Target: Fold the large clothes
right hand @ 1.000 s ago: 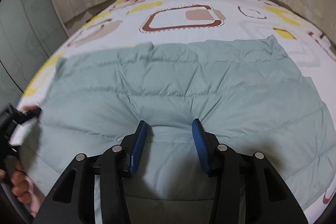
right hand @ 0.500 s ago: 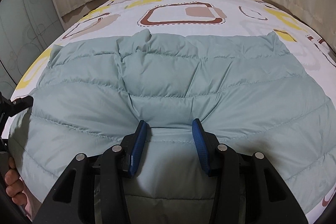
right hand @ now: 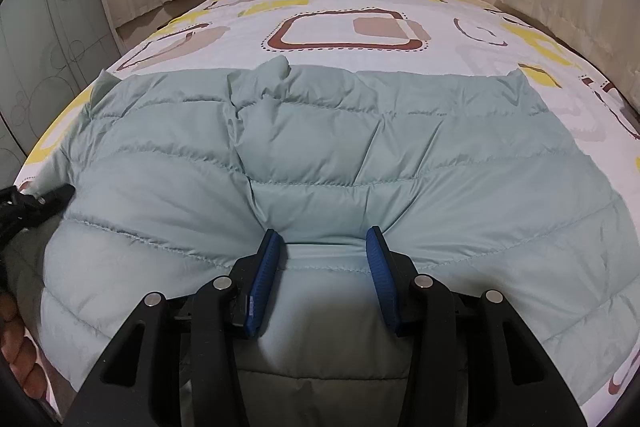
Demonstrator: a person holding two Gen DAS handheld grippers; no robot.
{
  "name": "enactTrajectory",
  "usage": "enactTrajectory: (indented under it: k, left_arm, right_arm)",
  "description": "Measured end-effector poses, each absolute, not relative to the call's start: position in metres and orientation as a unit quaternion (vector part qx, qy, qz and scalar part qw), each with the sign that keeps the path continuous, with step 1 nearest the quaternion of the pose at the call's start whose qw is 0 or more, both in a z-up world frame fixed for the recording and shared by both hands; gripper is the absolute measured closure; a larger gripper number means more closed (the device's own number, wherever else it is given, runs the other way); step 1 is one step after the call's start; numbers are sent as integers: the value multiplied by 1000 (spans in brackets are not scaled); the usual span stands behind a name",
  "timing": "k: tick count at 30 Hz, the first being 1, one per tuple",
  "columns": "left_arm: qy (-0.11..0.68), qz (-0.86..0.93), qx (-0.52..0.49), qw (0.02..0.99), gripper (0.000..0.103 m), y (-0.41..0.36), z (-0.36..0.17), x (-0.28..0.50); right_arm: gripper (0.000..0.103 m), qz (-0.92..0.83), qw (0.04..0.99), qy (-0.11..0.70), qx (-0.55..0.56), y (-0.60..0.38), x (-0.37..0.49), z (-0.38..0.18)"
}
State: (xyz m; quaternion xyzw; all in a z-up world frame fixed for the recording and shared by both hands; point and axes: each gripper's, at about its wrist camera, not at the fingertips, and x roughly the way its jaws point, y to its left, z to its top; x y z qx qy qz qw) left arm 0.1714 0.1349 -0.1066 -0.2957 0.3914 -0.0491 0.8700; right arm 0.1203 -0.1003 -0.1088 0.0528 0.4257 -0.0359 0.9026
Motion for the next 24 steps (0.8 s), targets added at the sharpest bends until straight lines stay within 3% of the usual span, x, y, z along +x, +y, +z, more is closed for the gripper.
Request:
enactTrajectory:
  k: [5, 24]
  left_arm:
    - [356, -61, -272, 892, 92, 118, -72, 162]
    - [332, -142, -208, 909, 92, 2, -16, 143]
  right_arm:
    - [49, -44, 907, 412, 67, -118, 108, -95]
    - [49, -177, 895, 396, 105, -281, 32, -76]
